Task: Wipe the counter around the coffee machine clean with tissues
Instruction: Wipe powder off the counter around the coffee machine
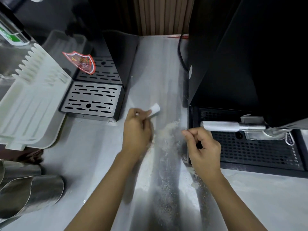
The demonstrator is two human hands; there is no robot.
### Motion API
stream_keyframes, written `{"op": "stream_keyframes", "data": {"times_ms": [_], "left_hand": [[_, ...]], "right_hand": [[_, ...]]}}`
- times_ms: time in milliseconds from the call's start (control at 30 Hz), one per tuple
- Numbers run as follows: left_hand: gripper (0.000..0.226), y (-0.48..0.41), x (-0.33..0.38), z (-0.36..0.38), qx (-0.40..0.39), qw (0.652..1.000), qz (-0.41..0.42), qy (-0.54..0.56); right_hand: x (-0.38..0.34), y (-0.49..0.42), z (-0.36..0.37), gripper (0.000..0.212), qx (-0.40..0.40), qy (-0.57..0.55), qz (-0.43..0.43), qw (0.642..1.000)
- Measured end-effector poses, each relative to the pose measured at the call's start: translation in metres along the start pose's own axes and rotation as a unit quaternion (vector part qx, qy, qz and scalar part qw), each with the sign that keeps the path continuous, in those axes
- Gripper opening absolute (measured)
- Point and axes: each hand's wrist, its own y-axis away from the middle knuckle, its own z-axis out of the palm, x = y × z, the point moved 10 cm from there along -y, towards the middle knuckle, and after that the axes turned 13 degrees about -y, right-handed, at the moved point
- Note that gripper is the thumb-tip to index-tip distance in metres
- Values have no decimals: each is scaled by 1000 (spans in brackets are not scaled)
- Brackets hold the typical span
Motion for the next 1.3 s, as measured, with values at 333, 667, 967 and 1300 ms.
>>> {"op": "stream_keyframes", "data": {"times_ms": [333, 667, 967, 1300], "left_hand": [[30, 18, 22, 47, -106, 976, 191, -21], [39, -101, 63, 82, -81, 984, 155, -25], [43, -56, 69, 102, -108, 950, 287, -60], [35, -65, 45, 84, -173, 969, 171, 53]], "right_hand": [[1, -2, -6, 10, 33, 4, 25, 999], [3, 9, -31, 4, 50, 34, 37, 997], [1, 7, -23, 16, 27, 111, 1, 993], [3, 7, -21, 16, -1, 116, -3, 993]]}}
